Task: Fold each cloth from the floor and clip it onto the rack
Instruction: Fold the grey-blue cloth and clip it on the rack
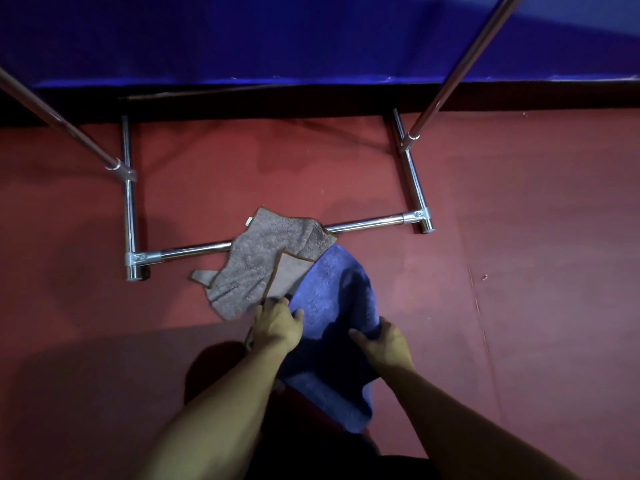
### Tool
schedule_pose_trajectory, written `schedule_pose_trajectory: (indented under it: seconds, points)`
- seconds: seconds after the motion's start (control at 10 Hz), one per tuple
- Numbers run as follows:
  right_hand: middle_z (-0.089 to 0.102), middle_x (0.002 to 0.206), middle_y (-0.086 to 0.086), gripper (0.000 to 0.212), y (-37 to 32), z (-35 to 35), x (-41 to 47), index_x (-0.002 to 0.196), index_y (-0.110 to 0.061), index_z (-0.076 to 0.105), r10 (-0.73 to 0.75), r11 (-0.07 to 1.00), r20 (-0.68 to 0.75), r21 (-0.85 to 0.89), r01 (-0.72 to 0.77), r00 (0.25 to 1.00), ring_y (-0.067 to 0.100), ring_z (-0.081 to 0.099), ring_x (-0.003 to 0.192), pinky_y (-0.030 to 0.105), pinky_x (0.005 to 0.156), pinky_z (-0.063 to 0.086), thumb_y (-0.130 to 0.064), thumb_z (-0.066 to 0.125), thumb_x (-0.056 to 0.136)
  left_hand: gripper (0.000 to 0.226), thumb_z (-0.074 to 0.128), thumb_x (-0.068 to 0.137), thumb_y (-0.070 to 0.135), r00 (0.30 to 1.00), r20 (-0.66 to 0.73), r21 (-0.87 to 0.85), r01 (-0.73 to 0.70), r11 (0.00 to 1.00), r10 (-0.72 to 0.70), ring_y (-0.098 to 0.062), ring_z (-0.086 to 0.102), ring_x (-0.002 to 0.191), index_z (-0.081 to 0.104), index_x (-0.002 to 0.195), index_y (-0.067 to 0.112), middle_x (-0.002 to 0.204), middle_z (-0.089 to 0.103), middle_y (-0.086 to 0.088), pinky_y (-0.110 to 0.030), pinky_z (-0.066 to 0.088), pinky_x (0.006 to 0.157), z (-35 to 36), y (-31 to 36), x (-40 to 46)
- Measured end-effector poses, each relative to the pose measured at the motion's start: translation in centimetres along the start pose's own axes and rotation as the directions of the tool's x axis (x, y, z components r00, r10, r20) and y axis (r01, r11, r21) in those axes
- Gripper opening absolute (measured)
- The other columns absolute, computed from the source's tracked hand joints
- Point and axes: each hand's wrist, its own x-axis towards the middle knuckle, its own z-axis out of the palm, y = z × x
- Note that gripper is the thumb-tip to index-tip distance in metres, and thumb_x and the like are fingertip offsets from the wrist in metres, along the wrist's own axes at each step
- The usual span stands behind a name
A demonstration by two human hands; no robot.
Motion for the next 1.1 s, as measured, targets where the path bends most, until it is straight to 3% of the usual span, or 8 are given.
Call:
schedule_pose_trajectory:
  seconds: [0.1, 0.3, 0.5, 0.7, 0.8, 0.9, 1.0, 1.1]
  points:
    - [0.071, 0.088, 0.003, 0.033, -1.7, -1.5, -1.1, 0.1, -0.009, 0.068, -0.025, 0.992, 0.024, 0.124, 0.021, 0.999, 0.019, 0.067, 0.084, 0.027, 0.068, 0.046, -0.033, 0.079, 0.081, 0.024, 0.054, 0.088, 0.037, 0.996, 0.072, -0.224, -0.027, 0.974, 0.044, -0.03, 0.065, 0.087, 0.066, 0.095, 0.017, 0.094, 0.069, -0.007, -0.033, 0.049, 0.074, -2.1, 1.0, -1.0]
    - [0.056, 0.051, -0.013, 0.032, -7.0, -5.1, -4.3, 0.063, -0.016, 0.053, -0.088, 0.944, 0.002, 0.32, 0.083, 0.996, 0.002, 0.05, 0.054, 0.013, 0.048, 0.039, -0.013, 0.071, 0.089, 0.021, 0.063, 0.062, 0.038, 0.964, 0.252, -0.695, 0.114, 0.71, 0.091, -0.019, 0.052, 0.066, 0.062, 0.069, 0.018, 0.06, 0.056, 0.005, -0.033, 0.039, 0.063, -9.0, 3.1, -6.1]
    - [0.059, 0.068, 0.005, 0.019, -12.0, -8.8, -10.0, 0.077, -0.009, 0.062, -0.2, 0.799, 0.02, 0.582, 0.151, 0.98, 0.017, 0.053, 0.066, 0.024, 0.054, 0.046, -0.018, 0.075, 0.087, 0.034, 0.078, 0.084, 0.04, 0.902, 0.383, -0.751, 0.176, 0.637, 0.202, -0.024, 0.076, 0.084, 0.075, 0.1, 0.01, 0.092, 0.079, -0.009, -0.033, 0.059, 0.073, -16.3, 2.6, -12.6]
    - [0.063, 0.129, 0.025, 0.064, -14.7, -13.8, -18.9, 0.121, -0.003, 0.069, -0.385, 0.311, 0.301, 0.932, -0.185, 0.872, 0.033, 0.059, 0.123, 0.047, 0.113, 0.038, -0.058, 0.06, 0.091, 0.022, 0.065, 0.094, 0.018, 0.863, 0.343, -0.917, 0.22, 0.334, 0.371, -0.021, 0.075, 0.08, 0.073, 0.11, 0.005, 0.098, 0.076, -0.015, -0.027, 0.059, 0.064, -22.7, 1.8, -19.7]
    - [0.063, 0.113, 0.028, 0.052, -15.4, -14.9, -22.9, 0.103, -0.003, 0.074, 0.23, 0.522, 0.228, 0.792, -0.318, 0.946, 0.037, 0.06, 0.111, 0.052, 0.103, 0.044, -0.041, 0.087, 0.071, 0.026, 0.065, 0.095, 0.023, 0.876, 0.255, -0.955, 0.162, 0.248, 0.409, -0.024, 0.075, 0.086, 0.073, 0.109, 0.003, 0.101, 0.076, -0.016, -0.033, 0.06, 0.07, -24.7, 1.4, -22.8]
    - [0.065, 0.13, 0.02, 0.054, -16.1, -11.4, -26.4, 0.131, -0.004, 0.062, -0.653, 0.285, 0.243, 0.956, -0.064, 0.718, 0.034, 0.064, 0.118, 0.046, 0.095, 0.055, -0.046, 0.041, 0.104, 0.034, 0.066, 0.094, 0.03, 0.919, 0.169, -0.966, 0.083, 0.245, 0.356, -0.029, 0.072, 0.103, 0.072, 0.115, 0.004, 0.113, 0.074, -0.018, -0.045, 0.054, 0.098, -26.1, 0.4, -25.3]
    - [0.073, 0.114, 0.017, 0.038, -13.3, -11.0, -26.4, 0.13, 0.0, 0.06, -0.585, 0.453, 0.315, 0.891, -0.021, 0.747, 0.029, 0.073, 0.102, 0.04, 0.082, 0.061, -0.023, 0.057, 0.099, 0.038, 0.064, 0.096, 0.028, 0.938, 0.066, -0.974, -0.013, 0.225, 0.339, -0.03, 0.072, 0.106, 0.067, 0.121, 0.0, 0.116, 0.072, -0.021, -0.043, 0.053, 0.1, -27.2, -0.7, -26.7]
    - [0.071, 0.12, 0.021, 0.044, -14.2, -11.1, -27.0, 0.129, 0.0, 0.061, -0.599, 0.6, 0.236, 0.765, 0.233, 0.765, 0.035, 0.067, 0.115, 0.051, 0.101, 0.052, -0.007, 0.074, 0.087, 0.033, 0.06, 0.098, 0.018, 0.944, -0.037, -0.975, -0.105, 0.194, 0.327, -0.026, 0.074, 0.096, 0.066, 0.12, -0.006, 0.109, 0.073, -0.023, -0.033, 0.06, 0.083, -28.3, -1.7, -28.0]
